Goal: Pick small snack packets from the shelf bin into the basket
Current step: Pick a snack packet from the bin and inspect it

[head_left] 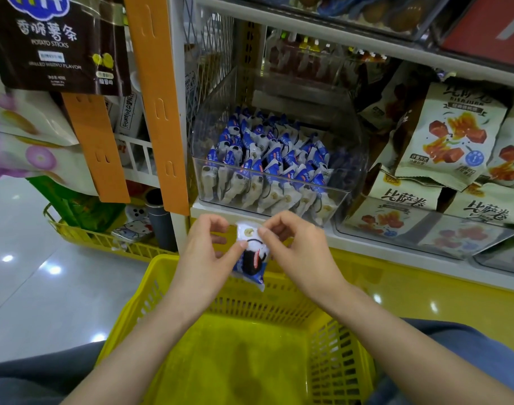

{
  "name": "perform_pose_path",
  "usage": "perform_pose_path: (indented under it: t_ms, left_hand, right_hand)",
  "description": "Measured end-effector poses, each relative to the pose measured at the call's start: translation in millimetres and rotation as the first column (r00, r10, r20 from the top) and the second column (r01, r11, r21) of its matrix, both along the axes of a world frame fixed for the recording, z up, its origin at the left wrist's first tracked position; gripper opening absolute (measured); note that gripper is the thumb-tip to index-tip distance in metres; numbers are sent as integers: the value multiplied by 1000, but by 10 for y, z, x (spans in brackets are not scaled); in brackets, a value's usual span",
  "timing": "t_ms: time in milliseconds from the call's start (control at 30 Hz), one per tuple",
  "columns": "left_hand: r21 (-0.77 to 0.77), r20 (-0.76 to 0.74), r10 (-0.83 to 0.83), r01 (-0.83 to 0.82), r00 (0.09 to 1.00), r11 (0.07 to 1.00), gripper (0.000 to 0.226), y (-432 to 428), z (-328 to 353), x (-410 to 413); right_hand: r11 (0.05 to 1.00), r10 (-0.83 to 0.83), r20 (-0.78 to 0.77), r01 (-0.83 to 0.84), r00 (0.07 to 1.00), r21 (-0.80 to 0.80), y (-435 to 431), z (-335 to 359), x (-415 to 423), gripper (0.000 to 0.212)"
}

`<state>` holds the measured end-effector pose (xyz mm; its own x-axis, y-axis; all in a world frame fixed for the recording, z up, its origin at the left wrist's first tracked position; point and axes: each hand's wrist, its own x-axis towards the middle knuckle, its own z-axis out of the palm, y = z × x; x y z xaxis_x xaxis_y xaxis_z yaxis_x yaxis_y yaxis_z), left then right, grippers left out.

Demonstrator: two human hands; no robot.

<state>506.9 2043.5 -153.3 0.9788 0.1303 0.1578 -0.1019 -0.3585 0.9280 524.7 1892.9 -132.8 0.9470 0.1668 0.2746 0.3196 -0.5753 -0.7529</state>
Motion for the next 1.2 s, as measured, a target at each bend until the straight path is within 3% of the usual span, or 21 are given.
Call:
perform_pose_path:
  t_ms: [133,267,367,533,700,867,1033,1200]
  left_hand:
    - [76,-30,-90,92,995,993,20,-40,-1,-37]
    - [-183,-178,-150,117,973,976,15,-56,-7,-20]
    - [-443,-288,-153,10,945,897,17,-40,27,0]
    - [-630,-293,-238,0,926,777,27,-41,27,-4]
    - [-527,-265,-183,17,947,850,22,-62,37,-19]
    - [-400,-222,-168,68,960,914,16,-73,53,-28]
    - [-369,-164,-196,124,967,921,10,-66,16,-43]
    - [-85,-93,-83,75,992,993,12,-76,-59,-42]
  right_hand:
    - [972,-46,-202,90,978,215,9,28,52,13]
    - [912,155,-327,-8,932,409,42,87,16,6]
    - [945,214,-287,-123,934,304,26,126,13,21]
    - [963,205,-246,-150,948,225,71,80,-33,33]
    - [964,136,-239,-72,961,256,92,10,-24,36]
    - [988,59,-189,-30,980,151,74,-18,-17,26]
    - [998,46,-90,-41,995,50,90,-37,-53,19]
    - [998,43,-47,-45,998,-44,91,-68,-64,24]
